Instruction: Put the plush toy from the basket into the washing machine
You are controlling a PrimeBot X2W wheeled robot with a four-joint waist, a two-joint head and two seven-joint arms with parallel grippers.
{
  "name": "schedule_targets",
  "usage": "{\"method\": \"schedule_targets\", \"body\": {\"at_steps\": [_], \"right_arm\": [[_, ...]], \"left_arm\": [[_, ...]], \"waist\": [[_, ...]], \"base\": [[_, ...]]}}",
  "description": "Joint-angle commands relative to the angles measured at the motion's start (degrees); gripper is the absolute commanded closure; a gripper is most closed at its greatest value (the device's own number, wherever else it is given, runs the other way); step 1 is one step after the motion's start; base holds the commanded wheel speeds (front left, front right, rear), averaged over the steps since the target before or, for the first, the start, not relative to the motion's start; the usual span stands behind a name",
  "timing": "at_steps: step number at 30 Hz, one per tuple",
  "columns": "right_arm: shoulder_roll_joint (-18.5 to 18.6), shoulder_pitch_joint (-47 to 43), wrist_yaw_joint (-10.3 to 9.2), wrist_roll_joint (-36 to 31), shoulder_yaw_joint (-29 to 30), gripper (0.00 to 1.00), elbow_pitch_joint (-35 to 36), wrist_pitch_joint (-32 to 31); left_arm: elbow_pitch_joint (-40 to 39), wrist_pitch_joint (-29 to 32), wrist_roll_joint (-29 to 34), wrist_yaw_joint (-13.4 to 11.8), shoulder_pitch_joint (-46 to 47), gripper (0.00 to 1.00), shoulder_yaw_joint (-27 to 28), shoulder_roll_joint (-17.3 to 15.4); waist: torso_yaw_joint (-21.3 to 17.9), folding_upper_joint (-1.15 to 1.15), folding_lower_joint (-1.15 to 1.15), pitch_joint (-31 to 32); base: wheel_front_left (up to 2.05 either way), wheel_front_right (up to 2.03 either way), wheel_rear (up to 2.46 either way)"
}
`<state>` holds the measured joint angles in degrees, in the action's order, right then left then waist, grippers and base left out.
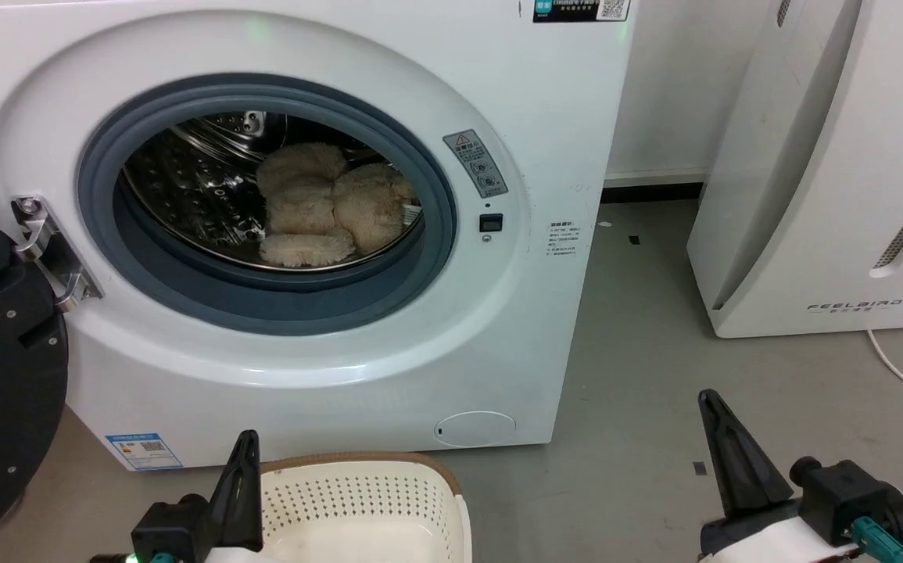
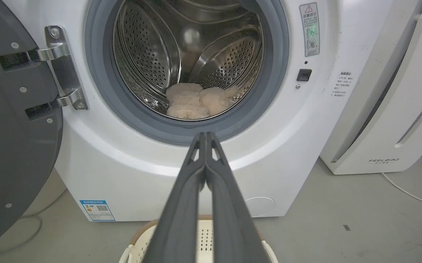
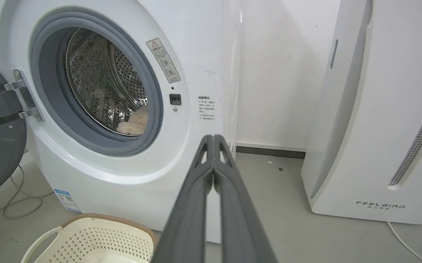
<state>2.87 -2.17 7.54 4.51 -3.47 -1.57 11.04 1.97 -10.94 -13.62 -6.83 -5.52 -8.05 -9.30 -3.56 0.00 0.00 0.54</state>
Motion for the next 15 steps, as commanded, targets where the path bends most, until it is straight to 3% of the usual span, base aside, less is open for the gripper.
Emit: {"method": "schedule_targets", "body": {"at_steps": [1,15], "right_arm": [[0.0,0.6,-0.01,-0.5,0.2,1.00,0.3,-0.4],[0.0,0.8,-0.02,-1.1,0.7,1.00,0.5,-2.1]], "left_arm": [[-0.3,0.4,0.8,0.4,1.0,1.00,0.5,0.4],[-0.6,2.0,2.8,1.4,1.7,1.00,1.7,1.4]], "waist": [[0.1,0.00,0.00,0.0],[0.6,0.00,0.00,-0.1]], "base": [[0.00,0.00,0.00],[0.00,0.00,0.00]]}}
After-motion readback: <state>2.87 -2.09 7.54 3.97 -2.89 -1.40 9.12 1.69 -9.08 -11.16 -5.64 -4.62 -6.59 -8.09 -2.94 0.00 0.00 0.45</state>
